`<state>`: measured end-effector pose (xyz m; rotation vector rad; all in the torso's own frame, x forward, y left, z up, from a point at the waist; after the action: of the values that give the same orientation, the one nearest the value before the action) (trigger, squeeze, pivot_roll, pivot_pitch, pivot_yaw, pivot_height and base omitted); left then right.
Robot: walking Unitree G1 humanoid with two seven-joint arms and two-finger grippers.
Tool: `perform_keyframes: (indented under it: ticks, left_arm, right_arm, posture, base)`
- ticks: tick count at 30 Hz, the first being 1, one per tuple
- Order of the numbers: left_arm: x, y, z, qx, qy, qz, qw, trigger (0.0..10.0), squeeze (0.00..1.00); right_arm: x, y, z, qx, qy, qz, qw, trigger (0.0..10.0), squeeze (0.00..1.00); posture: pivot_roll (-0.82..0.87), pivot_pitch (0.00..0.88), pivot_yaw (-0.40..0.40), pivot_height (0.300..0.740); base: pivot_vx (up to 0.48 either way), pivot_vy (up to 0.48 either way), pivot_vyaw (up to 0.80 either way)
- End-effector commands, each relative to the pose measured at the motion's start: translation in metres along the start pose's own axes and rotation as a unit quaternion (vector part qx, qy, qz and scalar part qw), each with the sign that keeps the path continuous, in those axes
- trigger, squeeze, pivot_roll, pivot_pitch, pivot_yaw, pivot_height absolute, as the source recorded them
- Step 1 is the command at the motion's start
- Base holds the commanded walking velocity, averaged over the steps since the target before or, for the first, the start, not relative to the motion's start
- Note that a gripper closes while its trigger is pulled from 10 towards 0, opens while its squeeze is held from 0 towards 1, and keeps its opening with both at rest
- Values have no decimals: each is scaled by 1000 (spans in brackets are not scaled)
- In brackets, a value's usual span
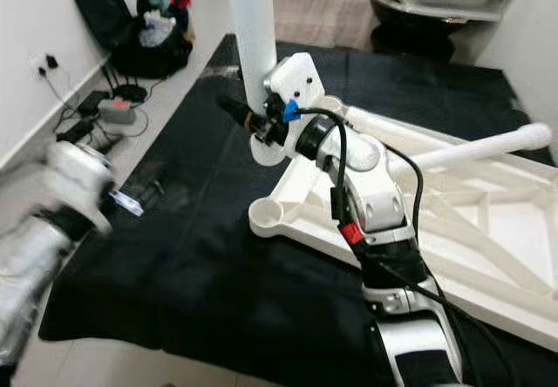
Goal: Building children table
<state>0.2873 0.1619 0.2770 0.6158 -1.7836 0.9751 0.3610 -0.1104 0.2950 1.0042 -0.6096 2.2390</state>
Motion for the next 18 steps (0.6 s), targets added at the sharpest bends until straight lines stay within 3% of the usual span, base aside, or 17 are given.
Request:
perform_keyframes:
  ticks: [1, 3, 5, 8, 9, 13, 14, 16, 18]
  left_arm:
    - [25, -3, 10, -80, 5, 26, 996, 10000, 0]
    - [45, -7, 22, -158, -8, 36, 987, 10000, 0]
    - [55, -9, 28, -203, -18, 36, 978, 10000, 0]
    - [63, -15, 30, -234, -30, 32, 971, 10000, 0]
    - [70, -25, 26, -234, -44, 37, 971, 10000, 0]
    - [77, -37, 20, -211, -59, 50, 974, 10000, 0]
    - [89, -53, 16, -189, -71, 77, 976, 10000, 0]
    - [89, -53, 16, -189, -71, 77, 976, 10000, 0]
    - [101, -66, 16, -177, -67, 108, 976, 10000, 0]
  right_arm:
    - [-4, -1, 8, -11, 8, -19, 1000, 10000, 0]
    - [-5, -3, 7, -2, 16, -28, 999, 10000, 0]
    - [-4, -6, 3, 10, 17, -25, 1000, 10000, 0]
    - [-1, -11, -4, 27, 14, -16, 999, 10000, 0]
    - [3, -15, -12, 45, 12, -5, 999, 10000, 0]
    - [7, -18, -20, 61, 11, 7, 998, 10000, 0]
    - [10, -21, -29, 78, 10, 17, 997, 10000, 0]
    - [10, -21, -29, 78, 10, 17, 997, 10000, 0]
    - [11, -23, -35, 87, 6, 22, 996, 10000, 0]
  posture:
    - [15, 28, -39, 740]
    - [13, 19, -31, 740]
    - [15, 14, -29, 740]
    - [17, 11, -28, 740]
    - [17, 8, -24, 740]
    - [17, 8, -24, 740]
    - [16, 3, -22, 740]
    - [16, 3, -22, 740]
    - [3, 0, -16, 740]
  base:
    - [0, 0, 0]
    - [0, 0, 0]
    - [0, 0, 0]
    - [0, 0, 0]
    - [0, 0, 0]
    - [0, 0, 0]
    - [0, 0, 0]
    - [0, 0, 0]
    - [0, 0, 0]
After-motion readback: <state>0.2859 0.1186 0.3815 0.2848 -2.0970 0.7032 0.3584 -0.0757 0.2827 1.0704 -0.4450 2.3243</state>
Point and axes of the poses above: a point about 5 cm out from each wrist's last joint towards the gripper, its own y axis pointing back from the gripper into the wrist, its own x axis along the axis of the wrist's last joint, z = x × y, the point moved 2 cm from there along -y, pointing out of the wrist towards the gripper, and after that the axes turned 11 degrees about y, right-handed, at the moved point
